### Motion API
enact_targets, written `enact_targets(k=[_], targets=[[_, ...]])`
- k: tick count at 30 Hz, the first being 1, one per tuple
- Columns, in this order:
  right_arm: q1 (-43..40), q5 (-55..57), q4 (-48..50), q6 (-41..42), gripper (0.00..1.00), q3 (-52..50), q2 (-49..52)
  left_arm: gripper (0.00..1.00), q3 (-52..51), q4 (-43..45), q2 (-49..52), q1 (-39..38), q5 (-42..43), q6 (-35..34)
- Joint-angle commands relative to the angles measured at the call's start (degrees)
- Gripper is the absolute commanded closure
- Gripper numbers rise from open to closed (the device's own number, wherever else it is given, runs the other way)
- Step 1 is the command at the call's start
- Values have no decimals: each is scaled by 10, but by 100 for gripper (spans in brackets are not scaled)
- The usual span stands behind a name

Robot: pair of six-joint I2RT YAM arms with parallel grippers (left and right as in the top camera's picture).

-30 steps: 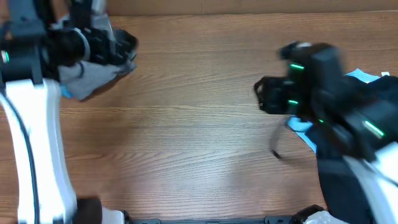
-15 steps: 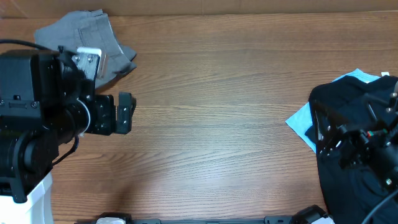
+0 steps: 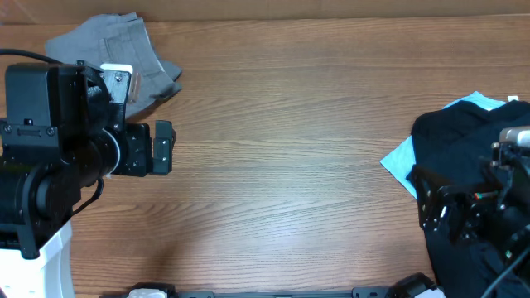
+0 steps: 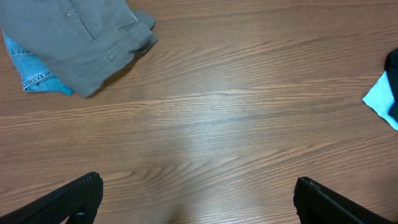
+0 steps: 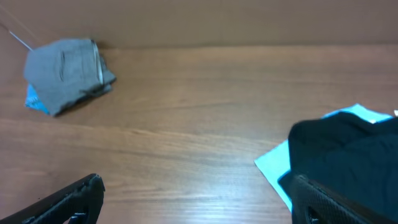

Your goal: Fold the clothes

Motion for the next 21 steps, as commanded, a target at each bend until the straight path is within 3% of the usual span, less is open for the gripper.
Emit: enact_targets(k=[1,9,13,16,21], targets=[[0,6,-4,-2,0,0,0,0,1,2,3,-1,-8,-8],[-19,20,-9,-4,0,0,-36,0,1,2,3,-1,-8,-8],[-57,41,106,-19,0,-53,-80,0,1,2,3,-1,-8,-8],[-87,41,229,-63,0,-149,-125,0,1,2,3,-1,-8,-8],[-129,26,414,-59,0,-343,-201,0,1,2,3,-1,-8,-8]])
